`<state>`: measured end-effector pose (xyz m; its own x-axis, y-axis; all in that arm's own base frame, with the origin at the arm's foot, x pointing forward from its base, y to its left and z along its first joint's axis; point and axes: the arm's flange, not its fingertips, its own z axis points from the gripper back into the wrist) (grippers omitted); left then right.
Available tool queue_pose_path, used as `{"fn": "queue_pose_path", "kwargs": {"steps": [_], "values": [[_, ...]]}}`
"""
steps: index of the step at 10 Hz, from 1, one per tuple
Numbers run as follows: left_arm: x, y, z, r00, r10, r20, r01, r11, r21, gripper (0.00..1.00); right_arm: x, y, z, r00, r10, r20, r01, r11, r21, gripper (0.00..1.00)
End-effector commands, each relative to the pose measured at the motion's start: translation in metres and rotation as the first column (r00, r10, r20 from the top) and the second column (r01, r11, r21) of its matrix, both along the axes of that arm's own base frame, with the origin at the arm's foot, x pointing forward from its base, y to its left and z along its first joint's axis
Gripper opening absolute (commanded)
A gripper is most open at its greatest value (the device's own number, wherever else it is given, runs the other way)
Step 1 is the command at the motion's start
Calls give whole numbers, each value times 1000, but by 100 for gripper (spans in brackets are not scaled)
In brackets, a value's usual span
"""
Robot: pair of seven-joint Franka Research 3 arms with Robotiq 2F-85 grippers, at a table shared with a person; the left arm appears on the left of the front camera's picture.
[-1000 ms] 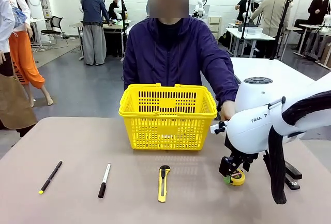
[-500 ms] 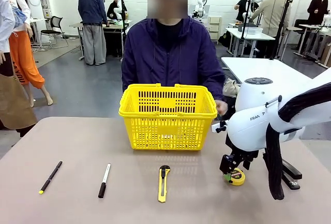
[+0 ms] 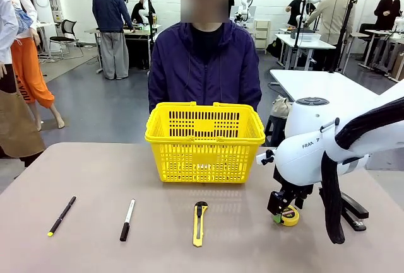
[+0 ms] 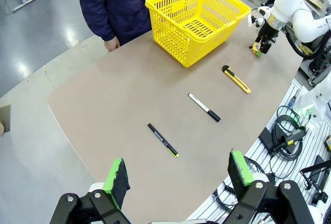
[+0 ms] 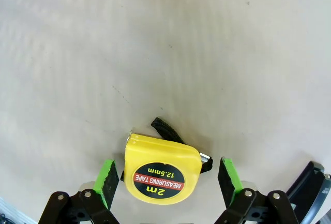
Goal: Place the items the person wants into the basket.
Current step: Pick up the item the person points to and place it in the Market Basket.
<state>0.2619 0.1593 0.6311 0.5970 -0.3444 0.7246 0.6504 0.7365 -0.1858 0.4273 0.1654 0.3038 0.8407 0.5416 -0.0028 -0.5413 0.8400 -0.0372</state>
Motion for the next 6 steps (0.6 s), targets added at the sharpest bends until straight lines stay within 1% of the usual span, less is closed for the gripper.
{"fn": "queue_pose_path", "kwargs": {"steps": [1, 2, 3, 4, 5, 6], "values": [[0, 2, 0, 1000, -19, 12, 19, 1000, -5, 100, 5, 0, -2, 999, 53, -2, -53, 998, -16, 41], [0, 2, 0, 1000, -19, 12, 19, 1000, -5, 100, 5, 0, -2, 999, 50, -2, -50, 999, -14, 41], [0, 2, 0, 1000, -19, 12, 19, 1000, -5, 100, 5, 0, -3, 999, 46, -3, -46, 999, -17, 0], [0, 2, 0, 1000, -19, 12, 19, 1000, -5, 100, 4, 0, -2, 999, 39, -5, -39, 999, -29, 38], [0, 2, 0, 1000, -19, 12, 19, 1000, -5, 100, 2, 0, 0, 1000, 30, -5, -30, 999, -37, 0], [0, 2, 0, 1000, -19, 12, 19, 1000, -5, 100, -5, 2, 9, 1000, 15, -4, -15, 998, -55, 0]]}}
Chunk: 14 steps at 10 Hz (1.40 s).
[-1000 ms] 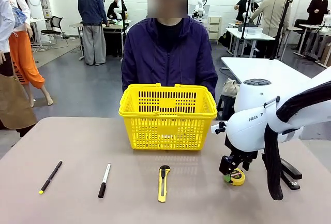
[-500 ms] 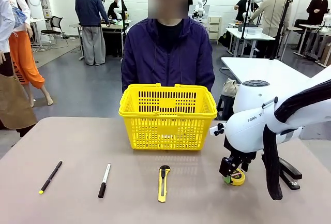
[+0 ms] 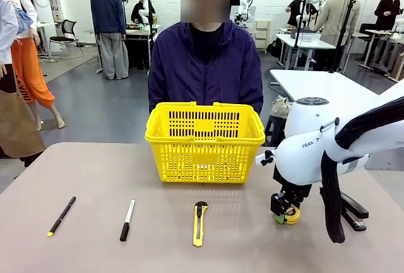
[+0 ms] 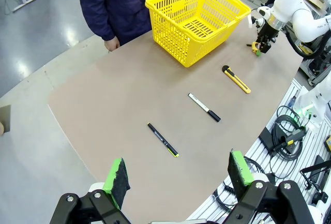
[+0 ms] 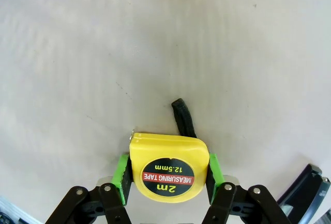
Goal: Place the items the person wants into the basket.
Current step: Pick up the item the person points to and place it in the Market Basket.
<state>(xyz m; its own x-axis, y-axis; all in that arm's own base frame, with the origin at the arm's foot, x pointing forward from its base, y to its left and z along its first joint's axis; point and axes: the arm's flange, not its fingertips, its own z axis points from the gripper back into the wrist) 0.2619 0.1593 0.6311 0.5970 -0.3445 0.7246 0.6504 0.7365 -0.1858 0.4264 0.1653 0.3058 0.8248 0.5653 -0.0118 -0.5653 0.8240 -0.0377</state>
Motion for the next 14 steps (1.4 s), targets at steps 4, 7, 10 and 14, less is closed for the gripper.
{"fn": "queue_pose_path", "kwargs": {"steps": [4, 7, 10, 14], "values": [[0, 2, 0, 1000, -19, 12, 19, 1000, -5, 100, -78, 30, 162, 995, -60, 85, 68, 993, -92, 0], [0, 2, 0, 1000, -19, 12, 19, 1000, -5, 100, -96, 50, 258, 987, -107, 121, 119, 989, -93, 0], [0, 2, 0, 1000, -19, 12, 19, 1000, -5, 100, -101, 57, 297, 982, -127, 141, 135, 989, -52, 0], [0, 2, 0, 1000, -19, 12, 19, 1000, -5, 100, -107, 51, 304, 982, -93, 166, 104, 993, -63, 0]]}}
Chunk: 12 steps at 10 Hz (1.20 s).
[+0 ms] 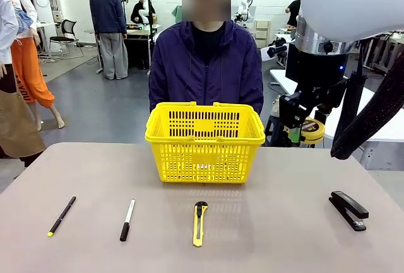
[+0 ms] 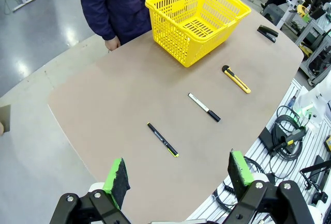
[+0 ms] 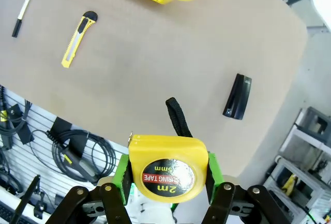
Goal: Place the items the person wants into the basket.
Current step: Pick up the item the person points to and place it in the Market Basket.
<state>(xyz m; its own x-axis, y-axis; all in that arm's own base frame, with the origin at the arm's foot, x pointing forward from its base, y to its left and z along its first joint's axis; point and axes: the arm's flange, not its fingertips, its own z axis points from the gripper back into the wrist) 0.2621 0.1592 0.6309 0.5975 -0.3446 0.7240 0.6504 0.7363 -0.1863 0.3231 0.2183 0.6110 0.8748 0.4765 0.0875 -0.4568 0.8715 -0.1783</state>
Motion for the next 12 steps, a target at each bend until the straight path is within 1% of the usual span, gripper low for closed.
{"fn": "queue_pose_path", "kwargs": {"steps": [1, 4, 5, 7, 9, 10, 11, 12], "values": [[0, 2, 1, 1000, -19, 13, 19, 1000, -5, 100, -4, -2, -1, 1000, 8, 4, -8, 1000, -3, 0], [0, 2, 1, 1000, -19, 13, 19, 1000, -5, 100, -4, -2, -1, 1000, 8, 4, -8, 1000, -3, 0], [0, 2, 1, 1000, -19, 13, 19, 1000, -5, 100, -1, 0, 2, 1000, 0, 5, 0, 1000, 1, 68], [0, 2, 1, 1000, -19, 13, 19, 1000, -5, 100, 65, 53, 8, 1000, 24, -18, -23, 999, 40, 68], [0, 2, 1, 1000, -19, 13, 19, 1000, -5, 100, 114, 101, 8, 998, 41, 38, -42, 999, 26, 68], [0, 2, 1, 1000, -19, 13, 19, 1000, -5, 100, 140, 122, 0, 994, 61, 90, -66, 997, 45, 68], [0, 2, 1, 1000, -19, 13, 19, 1000, -5, 100, 165, 135, -10, 990, 63, 123, -70, 996, 60, 68], [0, 2, 1, 1000, -19, 13, 19, 1000, -5, 100, 188, 145, -26, 990, 75, 120, -83, 995, 61, 68]]}}
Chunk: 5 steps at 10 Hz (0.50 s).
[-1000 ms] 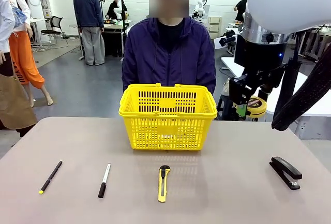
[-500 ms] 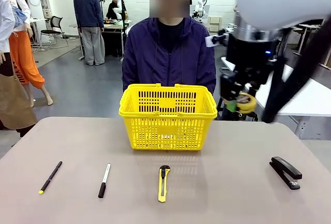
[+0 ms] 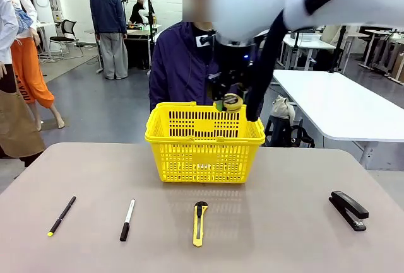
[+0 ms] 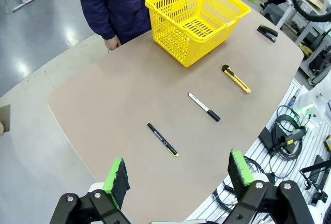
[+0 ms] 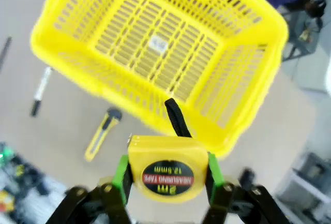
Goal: Place the items the person wants into the basket.
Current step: Pick up the item the person points to and place it in the Market Basket.
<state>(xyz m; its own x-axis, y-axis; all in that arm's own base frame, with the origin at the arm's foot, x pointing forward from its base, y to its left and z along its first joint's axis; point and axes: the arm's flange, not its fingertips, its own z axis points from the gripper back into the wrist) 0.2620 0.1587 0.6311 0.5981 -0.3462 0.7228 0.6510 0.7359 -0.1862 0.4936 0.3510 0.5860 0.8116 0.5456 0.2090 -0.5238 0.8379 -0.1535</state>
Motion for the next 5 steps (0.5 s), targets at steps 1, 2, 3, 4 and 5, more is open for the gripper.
{"fn": "queue_pose_path", "kwargs": {"steps": [1, 2, 3, 4, 5], "values": [[0, 2, 0, 1000, -18, 14, 18, 1000, -6, 100, 41, 16, -17, 998, -2, 62, 5, 999, -38, 68], [0, 2, 0, 1000, -18, 14, 18, 1000, -6, 100, 63, 16, -35, 997, 42, 71, -38, 998, -49, 68], [0, 2, 0, 1000, -18, 14, 18, 1000, -6, 100, 79, 15, -50, 997, 65, 40, -63, 997, -47, 68], [0, 2, 0, 1000, -18, 14, 18, 1000, -6, 100, 89, 13, -62, 996, 86, 17, -85, 995, -50, 68], [0, 2, 0, 1000, -18, 14, 18, 1000, -6, 100, 98, 10, -73, 995, 98, -5, -98, 994, -46, 68]]}}
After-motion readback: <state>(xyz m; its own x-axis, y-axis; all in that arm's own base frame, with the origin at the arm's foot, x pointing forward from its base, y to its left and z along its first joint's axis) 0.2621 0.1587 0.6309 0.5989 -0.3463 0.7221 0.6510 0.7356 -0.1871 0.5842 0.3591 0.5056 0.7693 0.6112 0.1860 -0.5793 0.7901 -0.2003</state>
